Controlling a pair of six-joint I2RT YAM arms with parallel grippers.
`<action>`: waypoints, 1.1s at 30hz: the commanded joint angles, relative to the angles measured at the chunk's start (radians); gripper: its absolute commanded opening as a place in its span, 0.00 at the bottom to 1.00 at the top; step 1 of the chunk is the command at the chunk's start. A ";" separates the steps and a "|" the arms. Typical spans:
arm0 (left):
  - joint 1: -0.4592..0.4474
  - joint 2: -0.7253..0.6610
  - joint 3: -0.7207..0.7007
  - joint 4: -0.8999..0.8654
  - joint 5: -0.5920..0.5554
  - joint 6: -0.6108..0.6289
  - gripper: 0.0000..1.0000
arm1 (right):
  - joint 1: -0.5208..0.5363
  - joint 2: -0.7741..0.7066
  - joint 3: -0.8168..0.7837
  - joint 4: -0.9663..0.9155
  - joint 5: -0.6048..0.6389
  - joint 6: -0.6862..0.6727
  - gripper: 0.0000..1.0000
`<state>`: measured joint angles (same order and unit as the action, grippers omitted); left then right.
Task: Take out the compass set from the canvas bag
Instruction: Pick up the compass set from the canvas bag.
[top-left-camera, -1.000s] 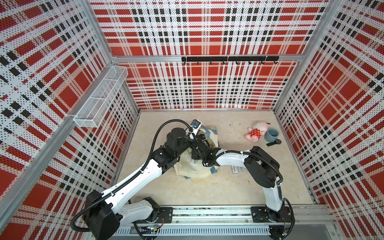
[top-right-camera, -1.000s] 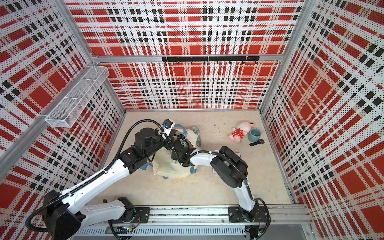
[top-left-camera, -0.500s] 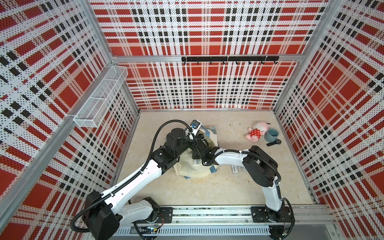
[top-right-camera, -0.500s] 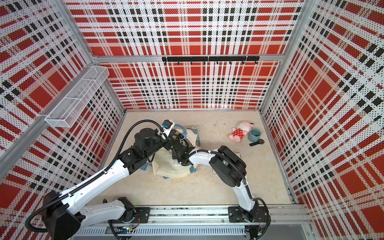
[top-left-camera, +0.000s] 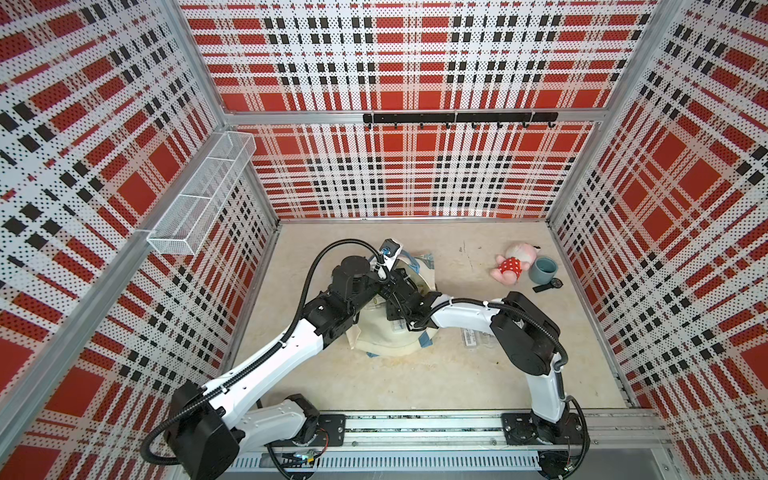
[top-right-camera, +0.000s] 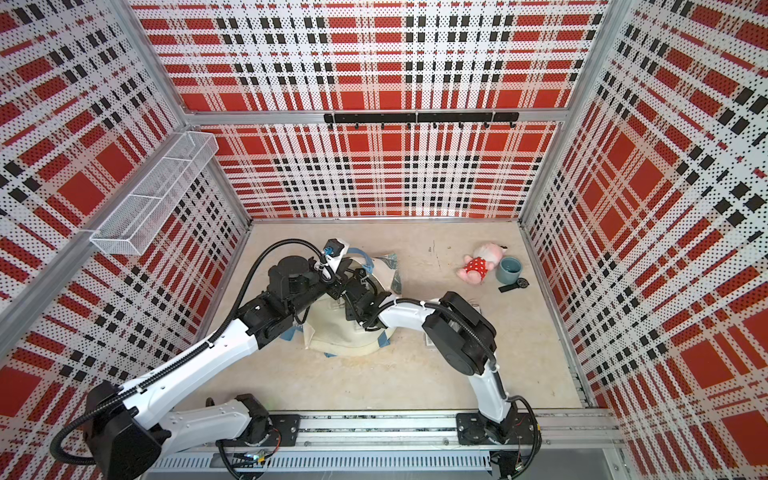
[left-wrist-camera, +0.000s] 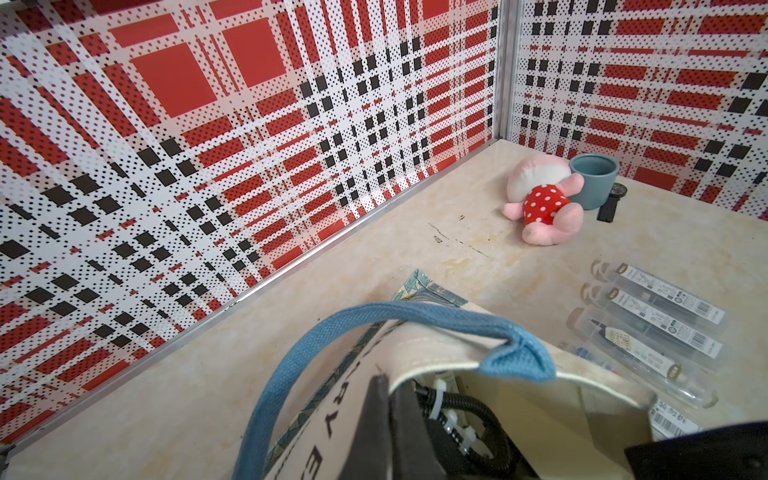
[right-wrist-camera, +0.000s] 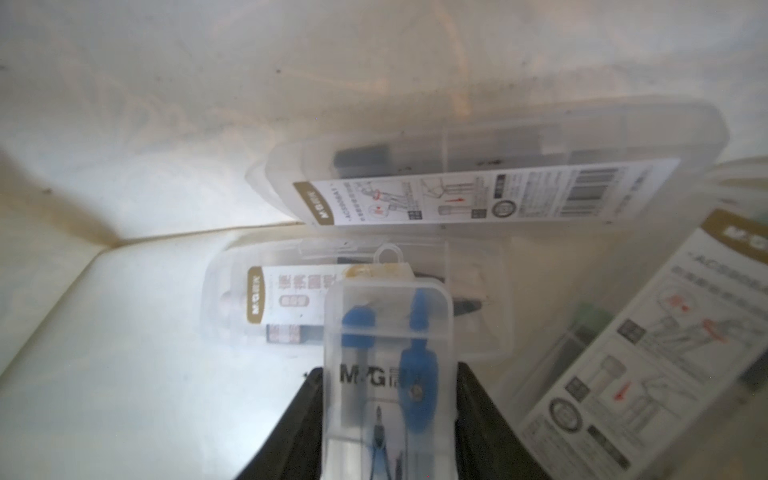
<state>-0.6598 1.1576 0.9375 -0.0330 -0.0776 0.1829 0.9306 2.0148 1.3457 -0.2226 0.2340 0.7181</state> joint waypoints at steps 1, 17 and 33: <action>0.003 -0.033 0.005 0.076 0.020 -0.010 0.00 | 0.000 -0.093 0.017 -0.026 -0.054 -0.051 0.39; 0.006 -0.018 0.019 0.085 -0.001 -0.018 0.00 | 0.007 -0.231 -0.045 -0.104 -0.188 -0.158 0.36; 0.000 -0.018 0.023 0.100 -0.025 -0.052 0.00 | 0.026 -0.265 -0.111 -0.188 -0.260 -0.415 0.32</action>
<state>-0.6571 1.1416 0.9375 0.0113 -0.0978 0.1493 0.9409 1.8168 1.2476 -0.4110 0.0166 0.3840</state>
